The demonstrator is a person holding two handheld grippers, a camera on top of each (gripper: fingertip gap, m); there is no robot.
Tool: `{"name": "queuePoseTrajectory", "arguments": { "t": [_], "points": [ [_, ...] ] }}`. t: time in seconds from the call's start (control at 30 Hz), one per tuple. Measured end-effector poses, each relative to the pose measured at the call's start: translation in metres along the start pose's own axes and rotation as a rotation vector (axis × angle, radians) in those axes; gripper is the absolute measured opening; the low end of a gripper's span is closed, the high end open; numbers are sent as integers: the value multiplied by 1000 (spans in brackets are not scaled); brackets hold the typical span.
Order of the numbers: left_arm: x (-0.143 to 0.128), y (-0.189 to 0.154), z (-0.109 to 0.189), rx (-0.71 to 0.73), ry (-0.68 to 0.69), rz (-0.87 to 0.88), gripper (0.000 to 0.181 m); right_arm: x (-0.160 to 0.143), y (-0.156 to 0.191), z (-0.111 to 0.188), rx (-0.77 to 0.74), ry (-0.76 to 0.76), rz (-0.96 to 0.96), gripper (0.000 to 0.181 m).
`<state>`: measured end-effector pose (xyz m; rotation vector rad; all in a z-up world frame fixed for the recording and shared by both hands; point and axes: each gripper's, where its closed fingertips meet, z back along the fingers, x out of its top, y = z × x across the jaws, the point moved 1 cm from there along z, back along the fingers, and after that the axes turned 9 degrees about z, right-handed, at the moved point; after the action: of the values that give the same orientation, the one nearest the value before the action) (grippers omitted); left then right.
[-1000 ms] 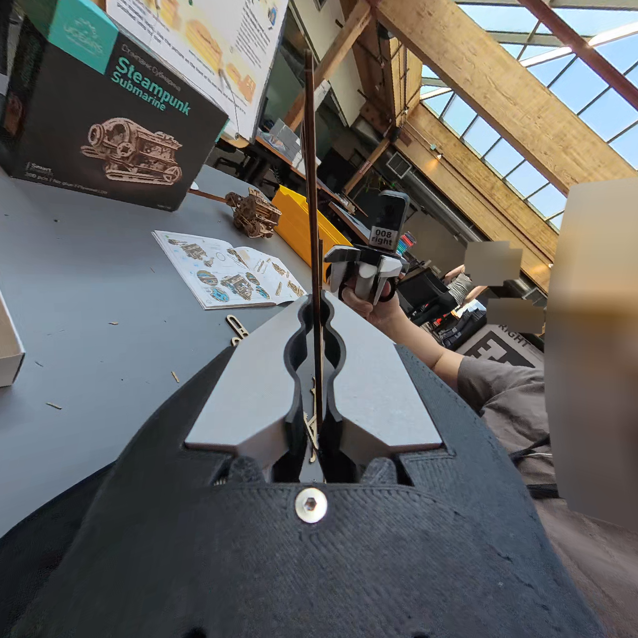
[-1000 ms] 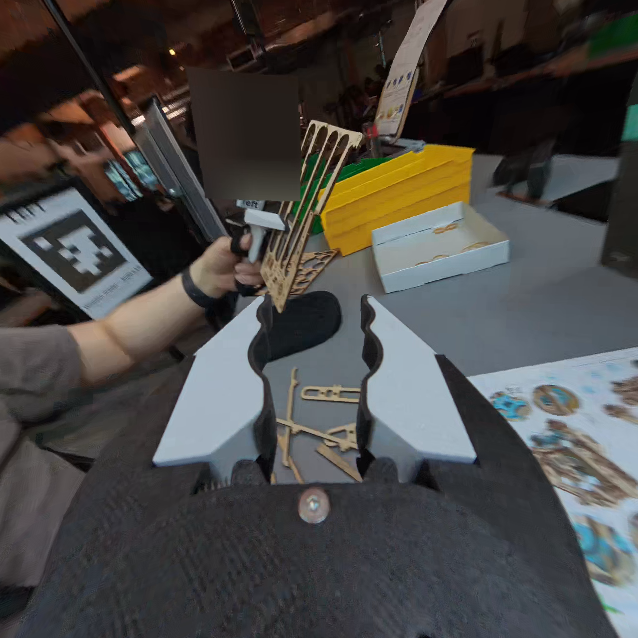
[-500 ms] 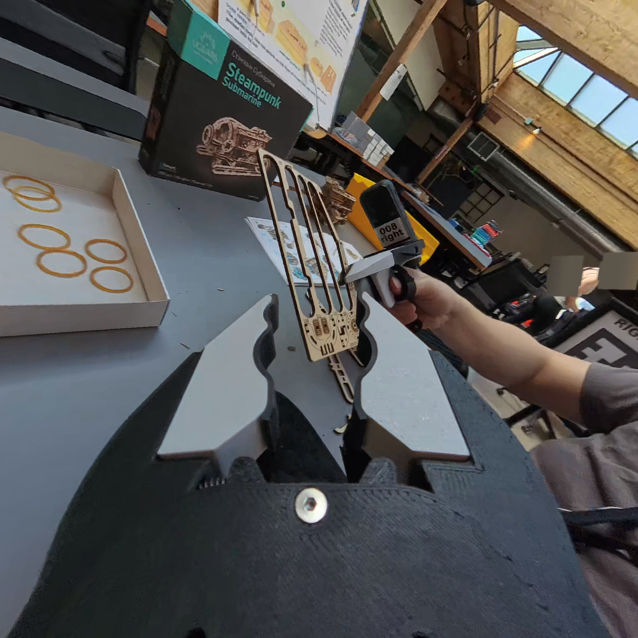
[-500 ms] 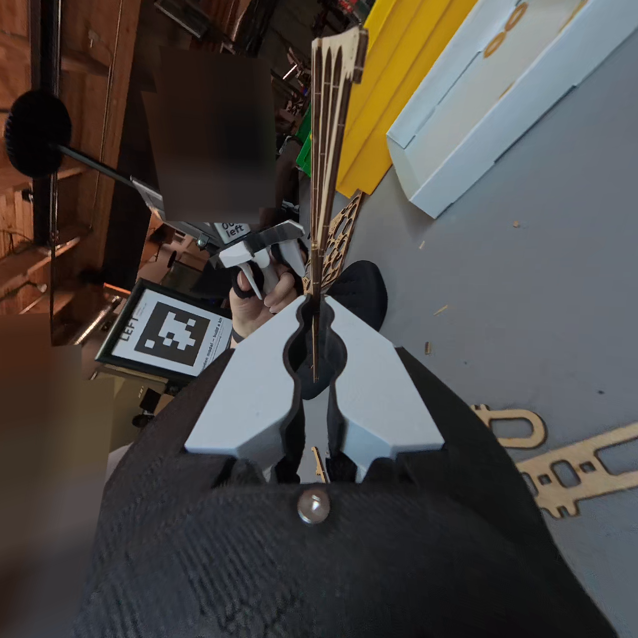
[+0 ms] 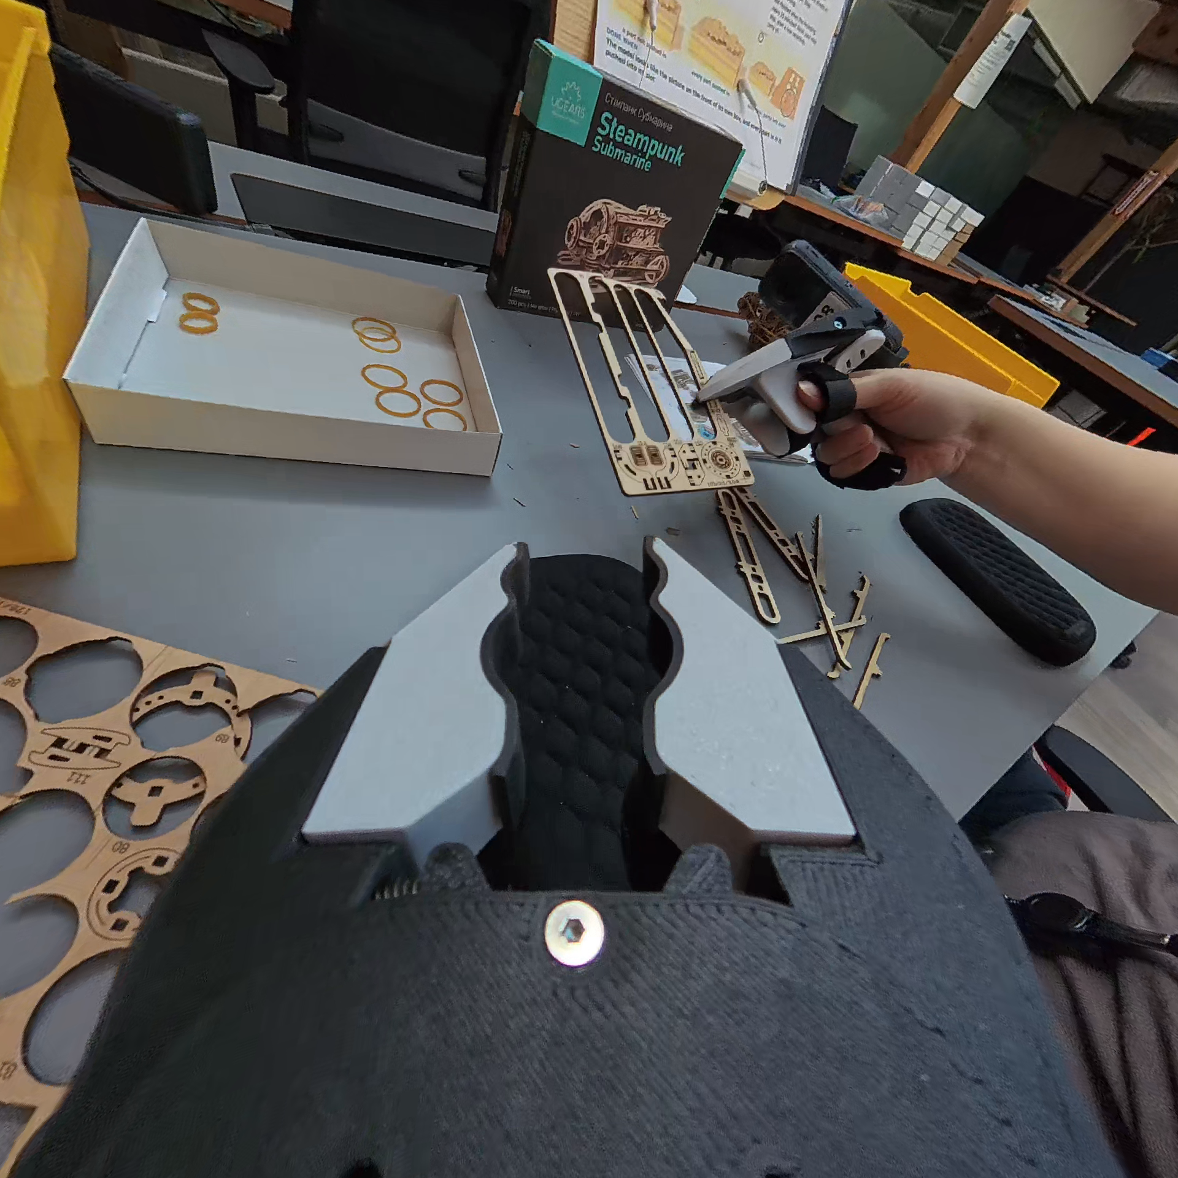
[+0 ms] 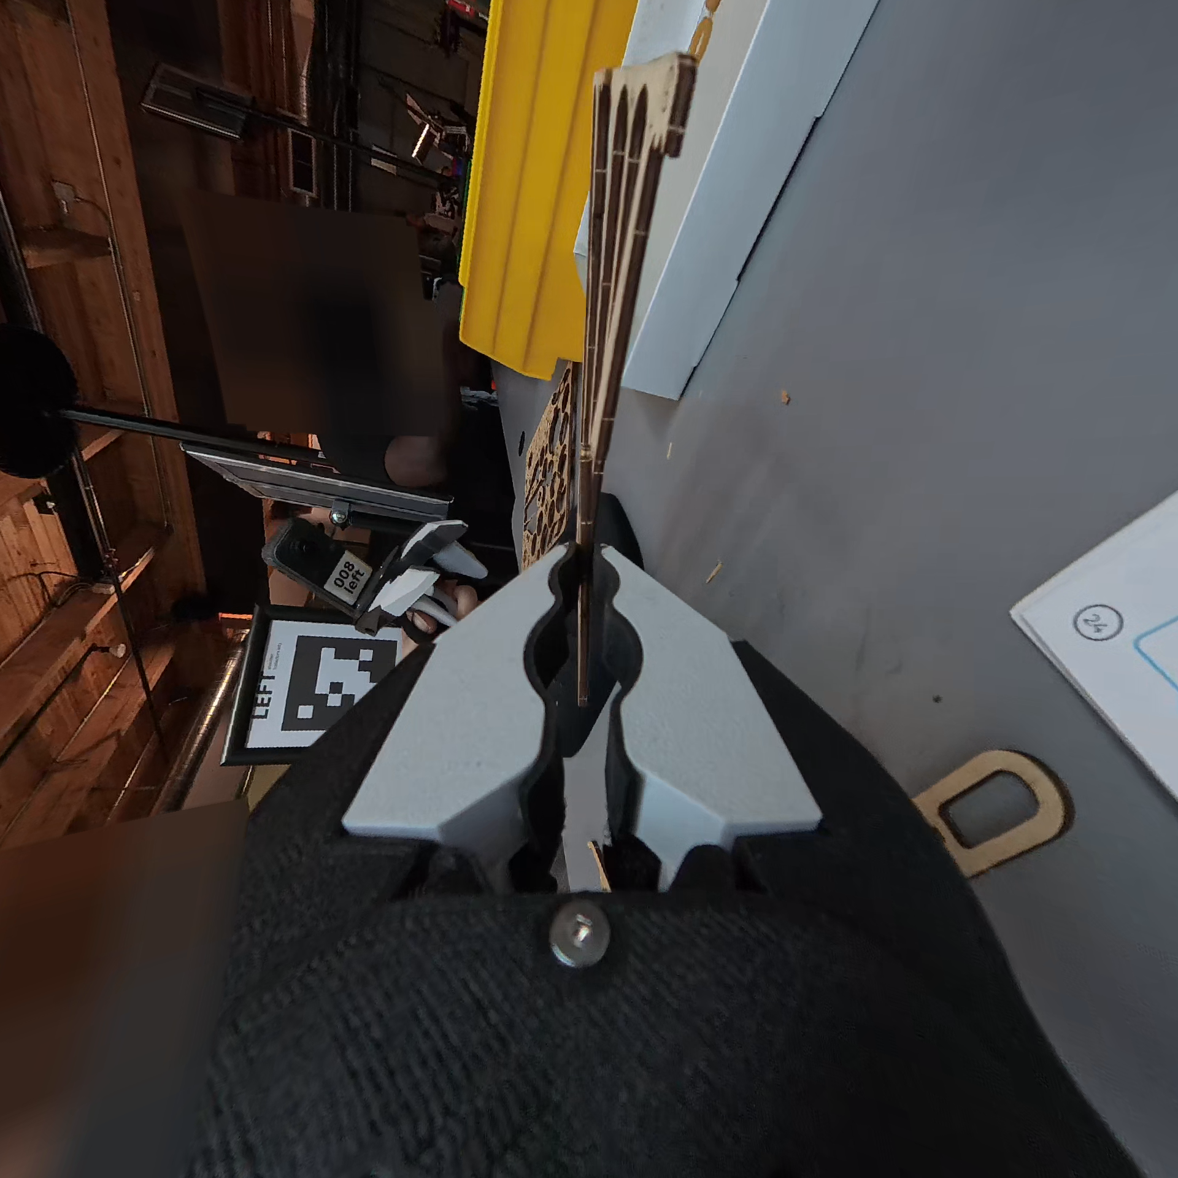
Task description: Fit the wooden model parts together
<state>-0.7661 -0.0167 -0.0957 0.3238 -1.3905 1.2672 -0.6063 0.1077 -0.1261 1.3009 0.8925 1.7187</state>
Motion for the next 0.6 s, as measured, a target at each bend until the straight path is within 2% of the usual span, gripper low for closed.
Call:
{"name": "queuePoseTrajectory", "arguments": {
  "t": [0.07,0.13,0.2,0.3,0.37,0.47,0.6],
  "points": [
    [-2,5,17,52,-20,8,34,11,15,-5,45,-29,29,0],
    [1,14,43,158,-94,11,36,27,44,-22,102,-34,95,0],
    [4,24,73,280,-203,5,37,35,76,-50,146,12,152,0],
    [1,32,107,386,-316,16,37,27,116,-93,211,122,234,0],
    [2,29,114,334,-379,37,35,17,133,-112,269,157,364,0],
    [7,23,106,131,-394,122,35,-9,150,-131,384,212,533,0],
    [28,21,101,-140,-373,138,35,-26,155,-155,451,244,511,0]
  ]
}}
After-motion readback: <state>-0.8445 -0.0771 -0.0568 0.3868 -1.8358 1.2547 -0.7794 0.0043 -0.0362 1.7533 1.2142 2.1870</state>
